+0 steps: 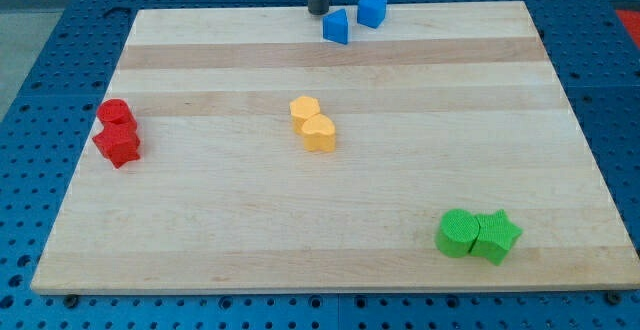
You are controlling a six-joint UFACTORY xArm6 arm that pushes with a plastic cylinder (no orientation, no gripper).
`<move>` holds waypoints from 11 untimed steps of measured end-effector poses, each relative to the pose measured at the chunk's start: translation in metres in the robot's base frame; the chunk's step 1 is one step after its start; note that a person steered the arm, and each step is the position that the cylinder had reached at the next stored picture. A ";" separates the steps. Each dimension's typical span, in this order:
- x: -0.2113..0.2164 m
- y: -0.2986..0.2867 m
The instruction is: Slide the blue cube towards center right
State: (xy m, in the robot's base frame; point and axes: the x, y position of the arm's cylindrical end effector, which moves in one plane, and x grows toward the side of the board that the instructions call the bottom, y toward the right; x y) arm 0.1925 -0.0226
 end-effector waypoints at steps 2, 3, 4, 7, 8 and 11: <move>0.001 -0.001; 0.000 0.006; 0.001 0.025; 0.001 0.059; 0.001 0.072; 0.001 0.120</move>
